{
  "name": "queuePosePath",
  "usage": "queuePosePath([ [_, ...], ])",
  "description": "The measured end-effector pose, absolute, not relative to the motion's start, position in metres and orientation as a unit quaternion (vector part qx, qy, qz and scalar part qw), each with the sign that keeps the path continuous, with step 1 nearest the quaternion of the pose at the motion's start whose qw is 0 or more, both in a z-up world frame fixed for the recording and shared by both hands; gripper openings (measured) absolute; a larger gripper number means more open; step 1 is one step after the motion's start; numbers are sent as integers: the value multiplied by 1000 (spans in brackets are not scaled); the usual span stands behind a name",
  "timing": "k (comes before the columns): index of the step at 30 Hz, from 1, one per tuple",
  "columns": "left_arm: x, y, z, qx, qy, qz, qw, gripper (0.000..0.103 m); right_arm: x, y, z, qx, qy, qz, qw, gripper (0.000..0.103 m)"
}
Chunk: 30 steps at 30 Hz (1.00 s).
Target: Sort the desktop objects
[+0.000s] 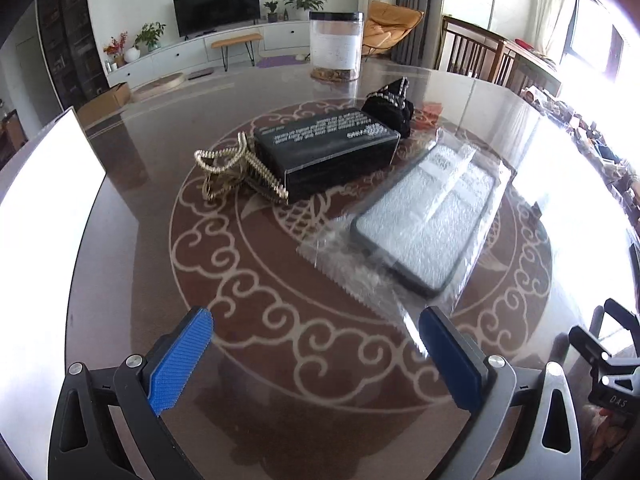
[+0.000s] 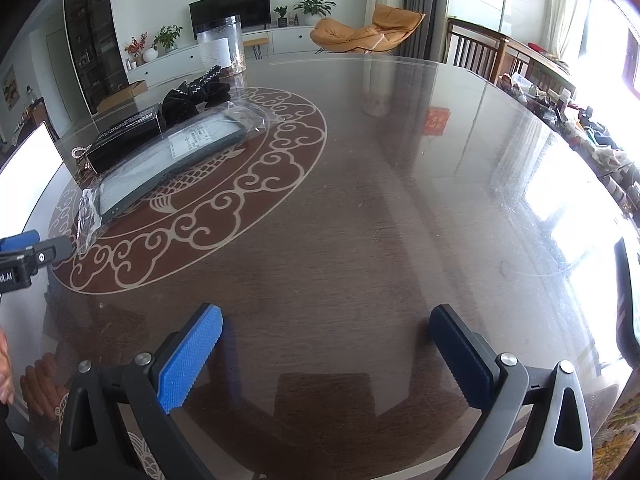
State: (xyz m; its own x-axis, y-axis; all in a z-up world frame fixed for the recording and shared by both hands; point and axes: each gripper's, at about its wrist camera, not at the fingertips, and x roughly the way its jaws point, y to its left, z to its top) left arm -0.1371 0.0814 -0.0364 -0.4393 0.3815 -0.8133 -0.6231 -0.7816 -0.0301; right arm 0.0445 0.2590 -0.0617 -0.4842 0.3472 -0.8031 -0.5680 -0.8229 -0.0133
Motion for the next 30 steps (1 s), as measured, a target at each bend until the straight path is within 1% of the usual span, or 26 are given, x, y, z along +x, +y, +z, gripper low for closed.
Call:
queuePosePath([
  [2,-150,98,-36,-435,113,824,345,103,45,261,-61,-430,131,850,275,103],
  [3,-155,109,-37,-441,113,813,364,103,45,261,-61,-430,131,850,276,103],
  [6,-162,144,-48,-449,168,794,373,103,46,261,-62,-429,131,850,276,103],
  [9,-159,162,-50,-445,170,783,400,103,46,261,-62,-430,131,850,276,103],
  [10,-153,169,-50,-443,186,777,407,103,46,261,-62,-429,132,850,276,103],
  [12,-129,182,-51,-430,228,745,456,103,46,261,-61,-429,132,850,277,103],
  [14,-103,183,-49,-422,248,712,504,103,46,262,-61,-428,134,848,280,103],
  [15,-94,180,-48,-422,253,705,511,103,46,262,-61,-428,135,848,282,103],
  [17,-91,165,-38,-408,250,732,486,103,46,262,-61,-428,135,848,283,103],
  [19,-108,147,-17,-393,216,775,445,103,46,262,-61,-428,135,848,283,103],
  [23,-187,129,27,-377,164,851,327,103,46,262,-61,-428,135,848,283,103],
  [26,-259,138,22,-437,131,837,303,103,46,262,-61,-428,135,848,283,103],
  [28,-287,153,7,-459,149,827,290,103,46,262,-61,-428,135,848,283,103],
  [30,-293,166,-4,-450,179,825,293,103,46,262,-61,-428,135,848,283,103],
])
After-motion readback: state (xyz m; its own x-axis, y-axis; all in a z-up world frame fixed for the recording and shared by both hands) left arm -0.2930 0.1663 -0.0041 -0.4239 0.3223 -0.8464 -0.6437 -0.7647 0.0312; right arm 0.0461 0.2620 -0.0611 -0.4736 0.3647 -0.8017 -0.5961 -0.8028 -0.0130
